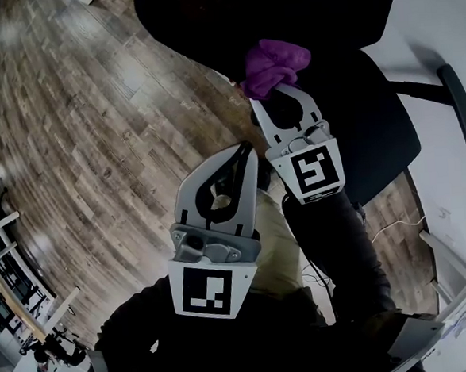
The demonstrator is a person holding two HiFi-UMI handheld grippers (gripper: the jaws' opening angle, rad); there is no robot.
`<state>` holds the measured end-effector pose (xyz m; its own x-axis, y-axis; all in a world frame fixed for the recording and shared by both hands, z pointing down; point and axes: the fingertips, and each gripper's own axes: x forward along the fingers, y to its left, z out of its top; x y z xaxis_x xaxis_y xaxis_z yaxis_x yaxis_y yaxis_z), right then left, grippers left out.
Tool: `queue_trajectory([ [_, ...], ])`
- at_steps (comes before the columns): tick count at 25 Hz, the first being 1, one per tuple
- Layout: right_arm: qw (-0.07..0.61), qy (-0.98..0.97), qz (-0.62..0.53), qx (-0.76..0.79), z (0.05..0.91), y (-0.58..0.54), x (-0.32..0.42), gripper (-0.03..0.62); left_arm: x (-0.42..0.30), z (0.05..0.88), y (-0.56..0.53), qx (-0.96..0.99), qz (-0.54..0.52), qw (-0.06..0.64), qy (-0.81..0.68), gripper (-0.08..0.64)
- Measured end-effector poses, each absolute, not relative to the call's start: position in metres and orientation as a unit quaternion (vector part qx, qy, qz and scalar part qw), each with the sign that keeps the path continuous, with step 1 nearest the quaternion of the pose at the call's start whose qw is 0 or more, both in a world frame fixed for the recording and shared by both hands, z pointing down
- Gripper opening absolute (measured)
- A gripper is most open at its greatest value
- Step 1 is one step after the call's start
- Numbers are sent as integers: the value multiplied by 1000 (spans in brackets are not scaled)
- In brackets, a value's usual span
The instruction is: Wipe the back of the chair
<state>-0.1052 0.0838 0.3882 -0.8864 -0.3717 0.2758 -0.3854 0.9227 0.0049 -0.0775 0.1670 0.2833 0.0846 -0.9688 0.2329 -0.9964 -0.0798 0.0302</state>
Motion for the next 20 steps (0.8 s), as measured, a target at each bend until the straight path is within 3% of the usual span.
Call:
queue_trajectory([
  [20, 157, -978, -21, 134, 397, 99, -102, 44, -73, 282, 157, 736, 80, 82, -667, 9],
])
